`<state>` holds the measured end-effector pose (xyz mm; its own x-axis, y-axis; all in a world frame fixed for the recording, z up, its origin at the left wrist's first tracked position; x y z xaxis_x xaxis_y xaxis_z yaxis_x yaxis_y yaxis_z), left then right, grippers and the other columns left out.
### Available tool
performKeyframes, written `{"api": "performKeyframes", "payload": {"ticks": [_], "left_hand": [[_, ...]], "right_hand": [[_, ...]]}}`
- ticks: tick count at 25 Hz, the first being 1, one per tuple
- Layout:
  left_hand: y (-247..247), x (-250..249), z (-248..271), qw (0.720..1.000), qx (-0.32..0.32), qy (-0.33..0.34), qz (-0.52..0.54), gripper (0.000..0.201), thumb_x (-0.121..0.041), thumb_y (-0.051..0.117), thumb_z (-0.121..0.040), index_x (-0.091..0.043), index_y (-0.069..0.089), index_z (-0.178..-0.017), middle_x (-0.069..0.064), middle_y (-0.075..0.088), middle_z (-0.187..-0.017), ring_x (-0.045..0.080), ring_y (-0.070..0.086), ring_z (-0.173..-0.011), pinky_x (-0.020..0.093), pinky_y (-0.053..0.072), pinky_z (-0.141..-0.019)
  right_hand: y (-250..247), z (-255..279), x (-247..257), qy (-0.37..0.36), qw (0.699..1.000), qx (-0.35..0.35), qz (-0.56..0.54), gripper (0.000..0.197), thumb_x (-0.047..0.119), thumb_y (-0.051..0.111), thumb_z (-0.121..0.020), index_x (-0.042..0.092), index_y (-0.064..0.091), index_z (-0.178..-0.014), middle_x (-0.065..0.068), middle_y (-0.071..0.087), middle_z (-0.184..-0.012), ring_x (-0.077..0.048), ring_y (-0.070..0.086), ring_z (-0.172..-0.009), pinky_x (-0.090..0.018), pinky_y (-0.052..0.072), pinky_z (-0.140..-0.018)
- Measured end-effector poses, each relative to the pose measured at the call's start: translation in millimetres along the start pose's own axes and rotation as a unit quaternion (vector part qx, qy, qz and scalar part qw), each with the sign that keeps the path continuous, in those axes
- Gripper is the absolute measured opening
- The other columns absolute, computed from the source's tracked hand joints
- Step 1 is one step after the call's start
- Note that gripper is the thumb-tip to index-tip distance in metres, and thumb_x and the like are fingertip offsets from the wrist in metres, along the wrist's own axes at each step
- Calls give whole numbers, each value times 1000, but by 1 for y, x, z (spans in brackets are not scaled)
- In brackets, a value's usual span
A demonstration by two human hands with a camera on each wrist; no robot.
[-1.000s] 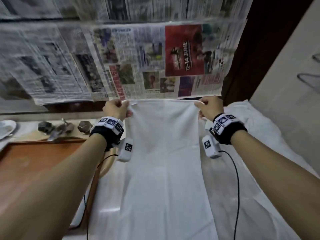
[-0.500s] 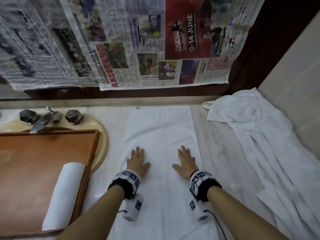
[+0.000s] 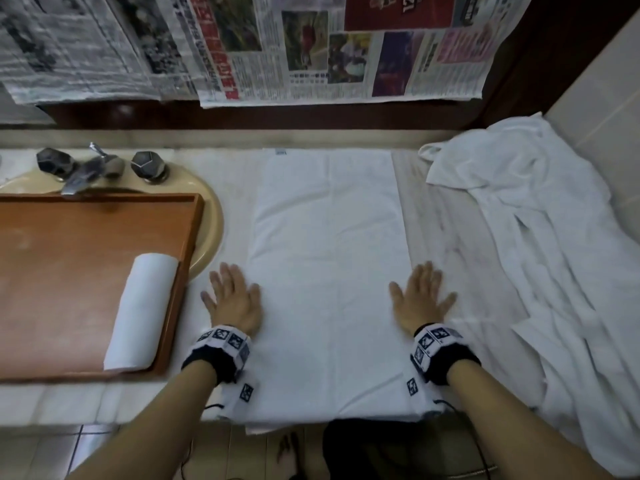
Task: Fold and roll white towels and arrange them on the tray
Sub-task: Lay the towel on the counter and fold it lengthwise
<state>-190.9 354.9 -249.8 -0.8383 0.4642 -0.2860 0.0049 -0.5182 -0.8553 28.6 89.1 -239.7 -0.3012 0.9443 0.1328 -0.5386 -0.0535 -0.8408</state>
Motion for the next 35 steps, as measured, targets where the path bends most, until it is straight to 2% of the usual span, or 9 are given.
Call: {"api": "performKeyframes", "payload": {"ticks": [4, 5, 10, 11, 16, 19, 26, 31, 35], "left_hand": [[47, -89, 62, 966, 63, 250, 10, 64, -51, 4, -100, -19, -10, -154, -7, -24, -155, 14, -22, -145, 40, -14, -117], [57, -89, 72, 958, 74, 276, -7, 61, -49, 6, -101, -21, -9, -154, -9, -23, -155, 13, -20, -146, 38, -15, -118], [19, 8, 35, 996, -13, 75, -53, 61, -42, 9, -101, -19, -5, -155, -5, -16, -160, 19, -14, -149, 46, -11, -119], [17, 9, 37, 997, -11, 59, -47, 61, -42, 10, -101, -16, -5, -155, -1, -15, -161, 21, -14, -149, 47, -13, -118], [75, -79, 101, 966, 31, 254, -23, 69, -49, -6, -93, -18, -5, -155, -5, -16, -160, 13, -16, -148, 36, -15, -119], [82, -66, 101, 970, -45, 227, -80, 61, -43, 5, -100, -18, 1, -156, -3, -5, -162, 13, -10, -149, 41, -6, -121], [75, -31, 96, 970, -82, 215, -83, 62, -44, 17, -101, -18, 5, -156, -3, -1, -162, 14, -6, -149, 40, -7, -121], [56, 6, 93, 975, -75, 190, -86, 63, -46, 11, -100, -21, -2, -156, -5, -9, -162, 10, -15, -148, 40, -9, -121], [37, 8, 84, 995, -46, 79, -46, 64, -45, 12, -102, -14, -10, -154, 5, -19, -160, 18, -19, -147, 47, -13, -119]], "right_hand": [[54, 68, 84, -301, 950, 10, 81, 64, 47, 0, -94, 23, -22, -149, 8, -32, -154, -15, -29, -143, -59, -11, -115], [66, 77, 85, -323, 941, 19, 99, 65, 48, -4, -91, 24, -23, -149, 10, -32, -153, -14, -28, -143, -58, -9, -115], [37, 37, -4, -36, 998, -31, 47, 64, 47, 10, -101, 18, -18, -151, 4, -30, -157, -18, -24, -145, -59, -11, -115], [36, 42, -2, -34, 998, -33, 38, 66, 48, 12, -101, 17, -19, -151, 3, -30, -156, -19, -25, -145, -60, -14, -113], [92, 100, 78, -331, 939, -47, 85, 63, 40, 10, -96, 20, -1, -155, 8, -15, -159, -17, -9, -149, -57, 0, -117], [92, 94, 61, -291, 947, -101, 85, 60, 38, 18, -98, 19, 12, -155, 5, 4, -162, -16, 0, -150, -52, 4, -118], [85, 92, 19, -237, 959, -136, 70, 61, 42, 20, -98, 20, 15, -155, 5, 4, -163, -16, 0, -150, -50, 7, -119], [73, 88, -26, -144, 978, -129, 73, 63, 45, 10, -98, 21, 7, -156, 5, -7, -162, -16, -6, -149, -53, 2, -119], [54, 81, -23, -1, 997, -76, 21, 65, 44, 14, -102, 14, -10, -153, 1, -22, -160, -19, -19, -147, -62, -11, -114]]}}
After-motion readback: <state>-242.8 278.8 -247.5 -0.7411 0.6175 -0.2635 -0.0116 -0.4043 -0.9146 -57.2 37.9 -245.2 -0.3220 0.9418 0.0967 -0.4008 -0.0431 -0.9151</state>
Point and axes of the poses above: each hand's wrist, its own z-axis away from the middle knuckle, its own y-axis out of the palm, x = y × z, the point moved 5 cm from there along -z, towards the middle knuckle
